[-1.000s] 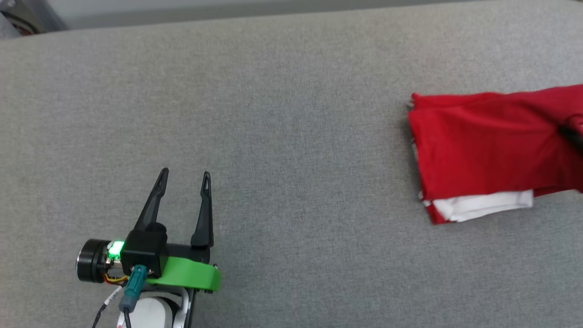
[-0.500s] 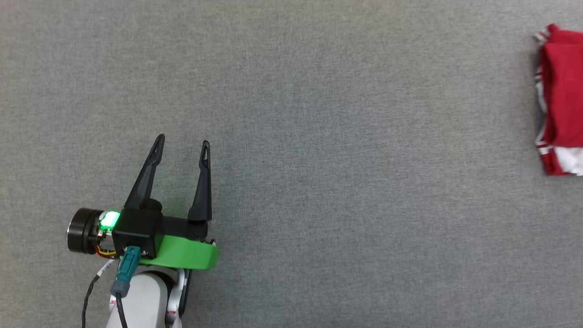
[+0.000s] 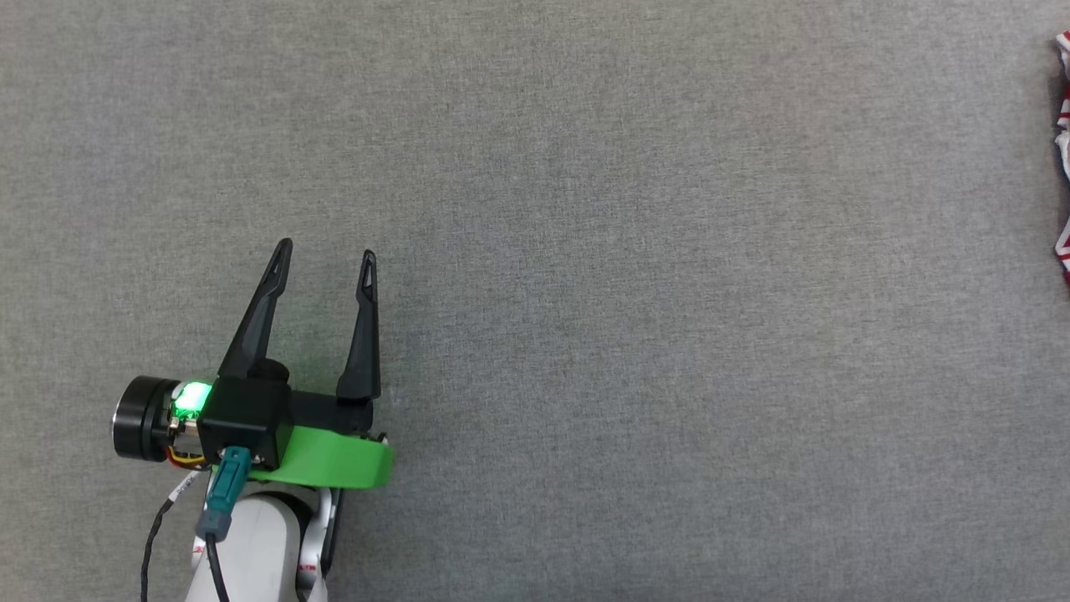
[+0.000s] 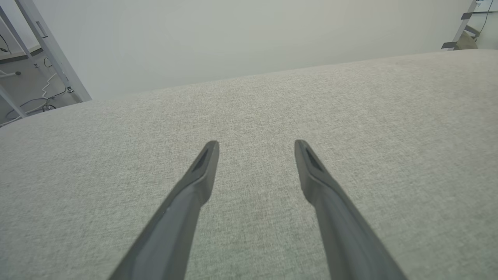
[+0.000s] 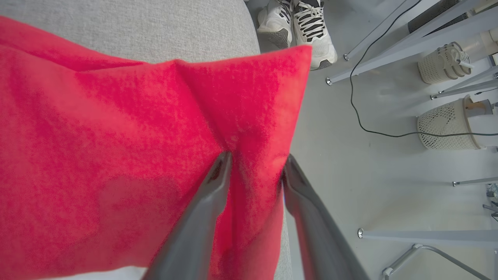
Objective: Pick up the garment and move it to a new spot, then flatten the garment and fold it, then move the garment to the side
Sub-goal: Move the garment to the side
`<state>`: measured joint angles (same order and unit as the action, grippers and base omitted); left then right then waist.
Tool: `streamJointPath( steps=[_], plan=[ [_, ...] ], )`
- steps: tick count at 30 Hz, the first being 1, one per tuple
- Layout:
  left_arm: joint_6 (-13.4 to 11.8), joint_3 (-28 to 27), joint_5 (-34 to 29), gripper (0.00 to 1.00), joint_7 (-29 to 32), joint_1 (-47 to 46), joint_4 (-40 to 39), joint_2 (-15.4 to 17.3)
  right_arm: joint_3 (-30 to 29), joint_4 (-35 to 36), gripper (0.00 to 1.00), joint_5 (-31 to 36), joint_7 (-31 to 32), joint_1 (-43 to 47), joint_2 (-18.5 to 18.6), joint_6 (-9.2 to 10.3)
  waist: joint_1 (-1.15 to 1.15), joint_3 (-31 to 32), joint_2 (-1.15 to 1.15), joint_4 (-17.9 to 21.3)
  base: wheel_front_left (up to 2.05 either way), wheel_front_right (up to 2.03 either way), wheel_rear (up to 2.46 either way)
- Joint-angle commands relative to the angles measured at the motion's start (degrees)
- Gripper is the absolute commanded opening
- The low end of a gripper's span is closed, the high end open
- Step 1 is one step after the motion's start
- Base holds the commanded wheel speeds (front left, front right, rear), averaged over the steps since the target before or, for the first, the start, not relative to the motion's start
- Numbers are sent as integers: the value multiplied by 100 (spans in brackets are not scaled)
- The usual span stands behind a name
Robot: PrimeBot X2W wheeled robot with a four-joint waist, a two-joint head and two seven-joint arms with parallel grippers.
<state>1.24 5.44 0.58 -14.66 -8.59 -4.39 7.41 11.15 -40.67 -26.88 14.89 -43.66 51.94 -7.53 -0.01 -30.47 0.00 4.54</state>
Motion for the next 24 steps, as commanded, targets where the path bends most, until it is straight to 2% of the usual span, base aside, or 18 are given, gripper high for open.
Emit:
streamJointPath(
  steps=[1,4,14,19,24],
  plan=[
    [-47,8,-14,100,-34,-55,7,28,-21,-107,100,43,-110,-106,-55,4,1,158,0,13,0,0,0],
    [-80,-8,5,100,-34,13,28,20,-48,-220,100,63,-386,-115,-118,4,1,362,0,24,0,0,0],
    [-143,-59,98,100,-34,403,200,-46,-410,-191,100,286,-2235,-71,-596,4,1,1210,0,-37,0,0,0],
    [-134,-70,151,100,-34,586,307,-93,-748,174,100,547,-2869,-30,-1097,4,1,1568,0,-197,0,0,0],
    [-144,-99,189,100,-34,712,383,-151,-1057,1026,100,948,-2981,324,-1812,4,1,1805,0,-364,0,0,0]
  ],
)
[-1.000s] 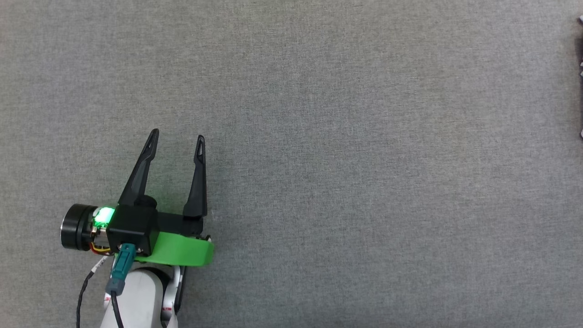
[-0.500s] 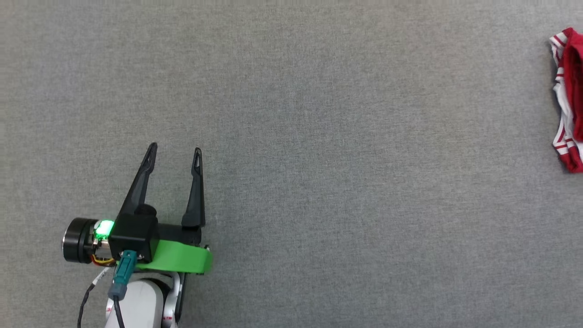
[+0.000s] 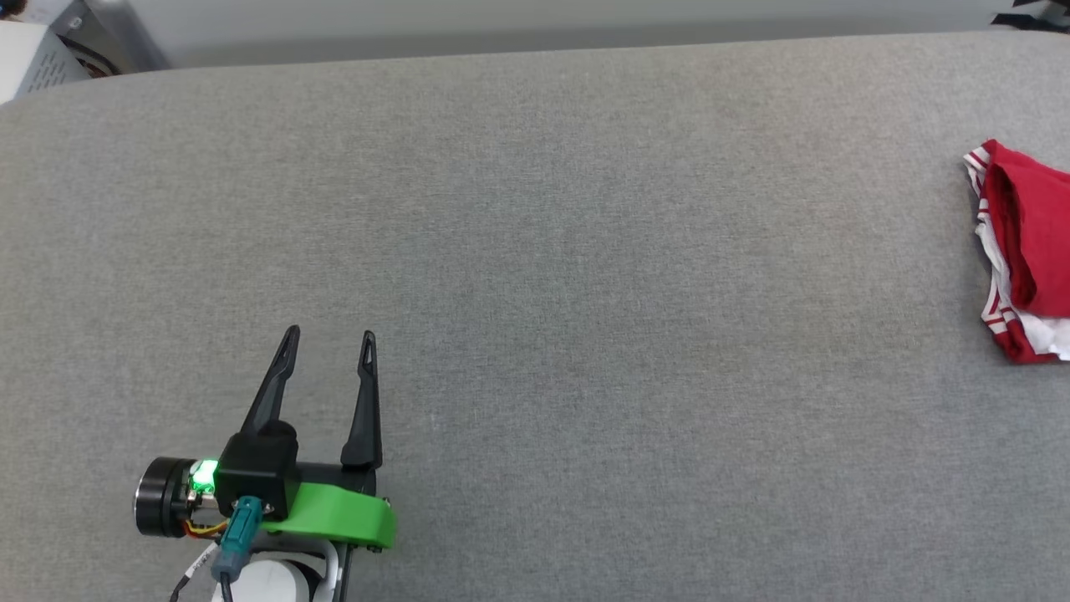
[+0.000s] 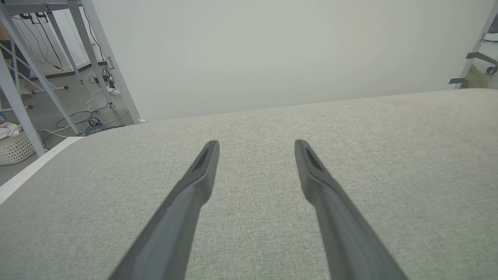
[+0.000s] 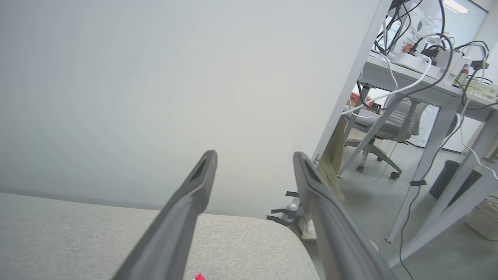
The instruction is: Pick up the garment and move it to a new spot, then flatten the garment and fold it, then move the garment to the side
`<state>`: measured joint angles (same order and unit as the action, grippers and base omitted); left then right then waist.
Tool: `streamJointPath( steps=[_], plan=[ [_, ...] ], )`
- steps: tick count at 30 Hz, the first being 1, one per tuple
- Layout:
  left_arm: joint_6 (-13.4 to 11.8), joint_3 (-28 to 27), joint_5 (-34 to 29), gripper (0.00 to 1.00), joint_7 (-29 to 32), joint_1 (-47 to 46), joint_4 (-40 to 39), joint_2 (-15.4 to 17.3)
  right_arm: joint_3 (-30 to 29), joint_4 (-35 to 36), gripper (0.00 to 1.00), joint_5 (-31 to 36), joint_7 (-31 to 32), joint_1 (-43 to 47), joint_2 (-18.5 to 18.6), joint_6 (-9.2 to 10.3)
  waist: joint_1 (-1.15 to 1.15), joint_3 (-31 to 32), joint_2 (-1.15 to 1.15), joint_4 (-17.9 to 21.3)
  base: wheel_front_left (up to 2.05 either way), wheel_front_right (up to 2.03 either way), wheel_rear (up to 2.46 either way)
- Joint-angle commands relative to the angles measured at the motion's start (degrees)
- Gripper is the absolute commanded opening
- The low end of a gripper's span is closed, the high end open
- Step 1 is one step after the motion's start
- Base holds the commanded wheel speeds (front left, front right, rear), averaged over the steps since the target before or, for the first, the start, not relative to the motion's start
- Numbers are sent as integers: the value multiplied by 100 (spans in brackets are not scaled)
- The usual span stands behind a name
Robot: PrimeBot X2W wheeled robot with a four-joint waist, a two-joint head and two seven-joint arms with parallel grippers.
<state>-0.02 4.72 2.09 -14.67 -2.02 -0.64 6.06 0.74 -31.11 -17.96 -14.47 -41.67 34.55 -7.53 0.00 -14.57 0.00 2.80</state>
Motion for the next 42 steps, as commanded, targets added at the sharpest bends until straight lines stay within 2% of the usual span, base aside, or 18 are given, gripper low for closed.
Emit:
streamJointPath(
  steps=[1,8,16,30,42],
  plan=[
    [-22,-36,47,100,-33,73,20,-27,-53,281,100,120,-47,223,-209,4,0,250,0,-219,0,0,0],
    [-53,-111,99,100,-33,236,101,-107,-238,1835,100,622,-51,1274,-1375,4,0,554,0,-409,0,0,0],
    [-22,-177,111,100,-33,401,196,-155,-94,2607,100,947,-52,2612,-2304,4,0,868,0,-551,0,0,0],
    [95,-295,128,100,-33,762,261,-184,-95,2923,100,864,-52,4243,-2865,4,0,1317,0,-564,0,0,0],
    [180,-316,151,100,-33,1031,190,-231,-202,3285,100,885,-52,4910,-2995,4,0,1525,0,-554,0,0,0]
  ],
)
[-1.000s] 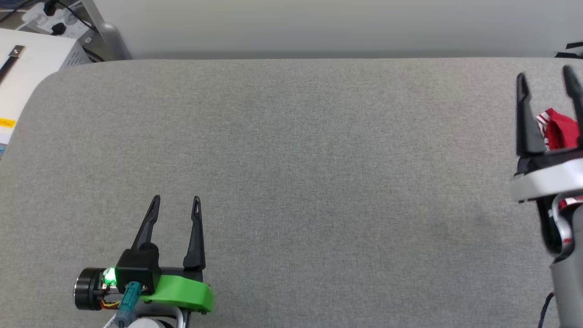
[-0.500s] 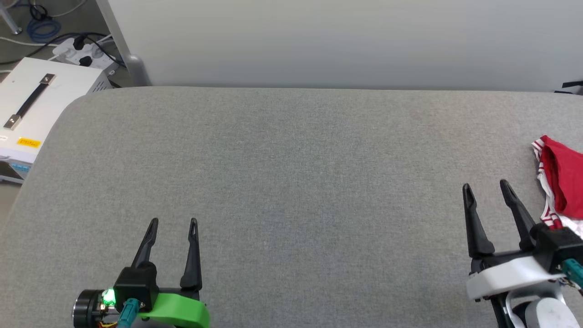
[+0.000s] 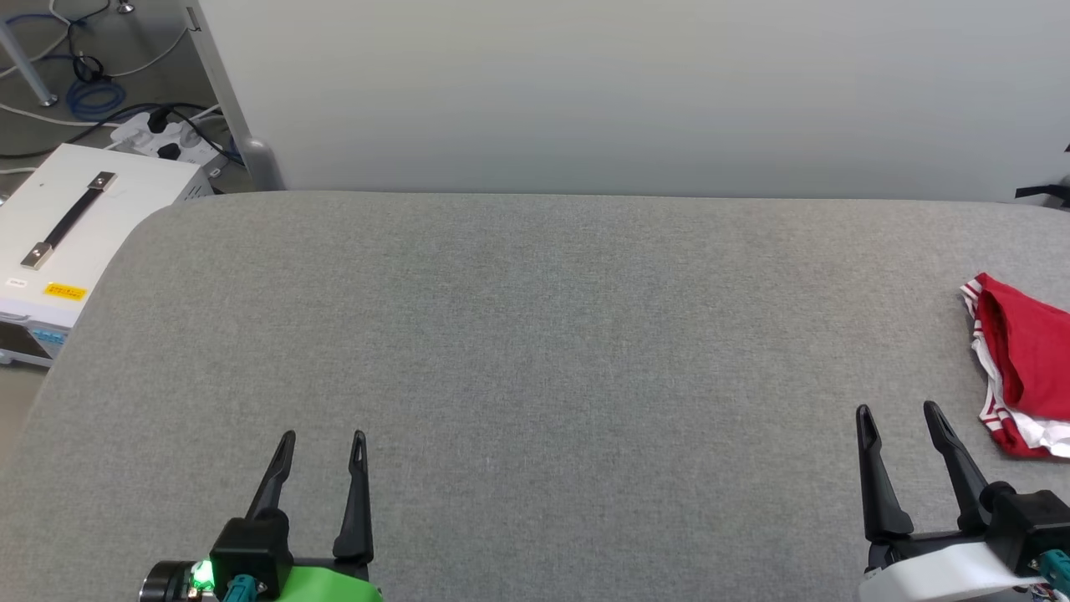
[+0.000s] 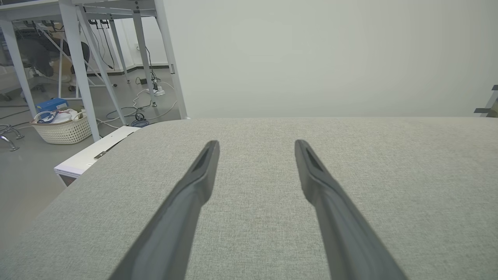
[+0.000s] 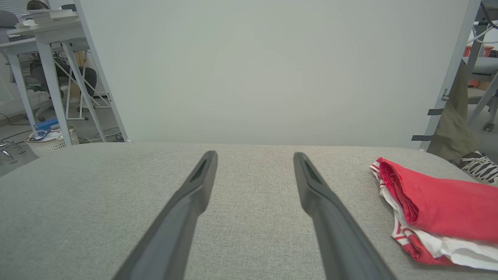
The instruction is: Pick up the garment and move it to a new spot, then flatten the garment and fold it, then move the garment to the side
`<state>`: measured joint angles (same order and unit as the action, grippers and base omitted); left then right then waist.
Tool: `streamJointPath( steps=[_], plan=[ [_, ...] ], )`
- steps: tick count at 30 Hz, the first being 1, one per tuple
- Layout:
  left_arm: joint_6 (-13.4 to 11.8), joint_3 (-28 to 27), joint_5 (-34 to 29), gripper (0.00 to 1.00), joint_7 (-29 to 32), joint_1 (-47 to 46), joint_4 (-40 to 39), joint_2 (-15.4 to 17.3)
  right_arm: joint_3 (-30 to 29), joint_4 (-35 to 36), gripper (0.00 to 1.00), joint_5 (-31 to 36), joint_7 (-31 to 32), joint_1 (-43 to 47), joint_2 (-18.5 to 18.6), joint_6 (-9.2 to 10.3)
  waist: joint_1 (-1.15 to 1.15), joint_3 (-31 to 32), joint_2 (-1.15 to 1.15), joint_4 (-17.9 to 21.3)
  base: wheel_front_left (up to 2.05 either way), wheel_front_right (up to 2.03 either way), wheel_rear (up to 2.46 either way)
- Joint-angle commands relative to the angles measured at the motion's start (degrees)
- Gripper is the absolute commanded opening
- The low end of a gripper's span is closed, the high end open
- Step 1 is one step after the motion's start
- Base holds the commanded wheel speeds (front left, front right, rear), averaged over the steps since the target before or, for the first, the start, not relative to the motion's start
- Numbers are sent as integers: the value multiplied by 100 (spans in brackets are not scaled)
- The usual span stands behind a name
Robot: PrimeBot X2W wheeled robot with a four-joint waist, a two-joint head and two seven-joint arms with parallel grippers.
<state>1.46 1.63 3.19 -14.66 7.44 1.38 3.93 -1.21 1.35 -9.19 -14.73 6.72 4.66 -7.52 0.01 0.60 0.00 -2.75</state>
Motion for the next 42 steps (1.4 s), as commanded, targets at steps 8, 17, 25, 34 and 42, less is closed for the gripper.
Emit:
streamJointPath(
  steps=[8,17,25,34,42],
  plan=[
    [74,-23,28,100,-34,140,-20,-32,30,30,100,-21,-27,195,-38,3,-1,65,0,8,0,0,0],
    [56,-15,-5,0,15,72,-7,-14,36,16,0,-6,17,143,-32,-1,-1,64,0,14,0,0,0],
    [44,-24,-24,0,106,20,-15,-19,41,6,0,52,109,91,-42,-1,-1,57,0,30,0,0,0],
    [29,-35,-47,0,208,-37,-25,-26,47,-4,0,117,211,34,-52,-1,-1,48,0,48,0,0,0],
    [16,-44,-67,0,302,-90,-33,-32,53,-14,0,177,306,-19,-61,0,-1,40,0,65,0,0,0]
  ],
)
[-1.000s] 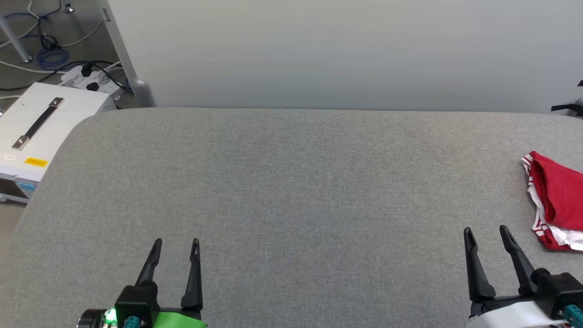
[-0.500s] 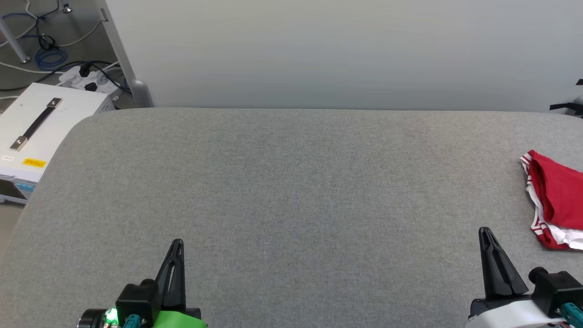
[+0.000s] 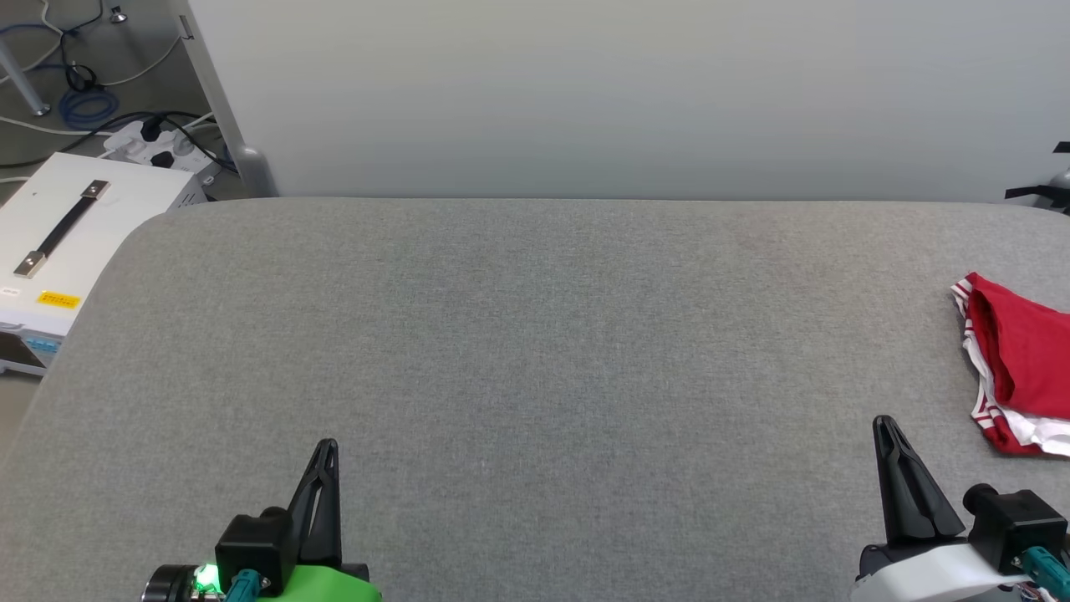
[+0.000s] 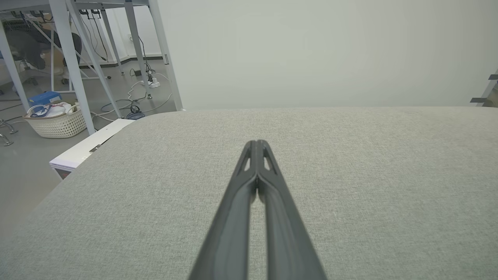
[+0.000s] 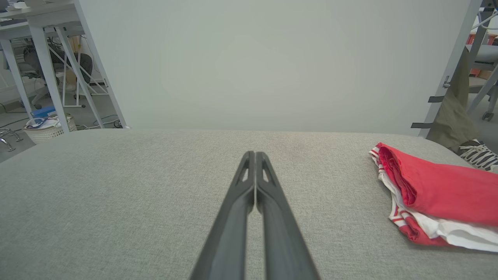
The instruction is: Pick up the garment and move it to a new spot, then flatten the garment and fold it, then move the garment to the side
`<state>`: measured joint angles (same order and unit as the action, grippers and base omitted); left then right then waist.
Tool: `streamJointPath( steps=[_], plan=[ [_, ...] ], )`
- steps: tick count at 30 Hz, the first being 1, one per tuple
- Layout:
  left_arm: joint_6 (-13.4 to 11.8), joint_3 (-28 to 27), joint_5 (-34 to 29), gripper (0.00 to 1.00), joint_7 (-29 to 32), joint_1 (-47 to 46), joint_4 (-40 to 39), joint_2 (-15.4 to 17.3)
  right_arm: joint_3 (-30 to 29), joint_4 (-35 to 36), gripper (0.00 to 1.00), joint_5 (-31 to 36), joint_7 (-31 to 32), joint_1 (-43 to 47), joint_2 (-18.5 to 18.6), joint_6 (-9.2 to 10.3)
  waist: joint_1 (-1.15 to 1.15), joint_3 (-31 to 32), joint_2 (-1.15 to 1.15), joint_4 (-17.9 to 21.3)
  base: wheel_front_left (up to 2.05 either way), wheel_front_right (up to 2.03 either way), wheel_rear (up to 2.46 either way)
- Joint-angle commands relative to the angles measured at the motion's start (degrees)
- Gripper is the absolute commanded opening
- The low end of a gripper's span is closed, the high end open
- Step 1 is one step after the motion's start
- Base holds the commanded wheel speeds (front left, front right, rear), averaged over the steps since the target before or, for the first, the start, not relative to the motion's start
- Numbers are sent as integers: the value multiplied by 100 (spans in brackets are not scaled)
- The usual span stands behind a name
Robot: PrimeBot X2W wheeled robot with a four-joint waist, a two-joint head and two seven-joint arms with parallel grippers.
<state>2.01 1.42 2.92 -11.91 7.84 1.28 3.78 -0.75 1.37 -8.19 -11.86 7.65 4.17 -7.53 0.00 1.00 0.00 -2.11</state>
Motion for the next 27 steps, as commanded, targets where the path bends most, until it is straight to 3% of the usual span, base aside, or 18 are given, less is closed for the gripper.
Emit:
streamJointPath(
  steps=[1,27],
  plan=[
    [-40,-24,-42,0,38,-136,-24,-18,7,-17,0,84,29,-117,-13,1,0,-1,0,3,0,0,0],
    [-82,-55,-106,0,336,-303,-51,-37,25,-48,0,274,328,-285,-43,2,0,-27,0,57,0,0,0]
  ],
)
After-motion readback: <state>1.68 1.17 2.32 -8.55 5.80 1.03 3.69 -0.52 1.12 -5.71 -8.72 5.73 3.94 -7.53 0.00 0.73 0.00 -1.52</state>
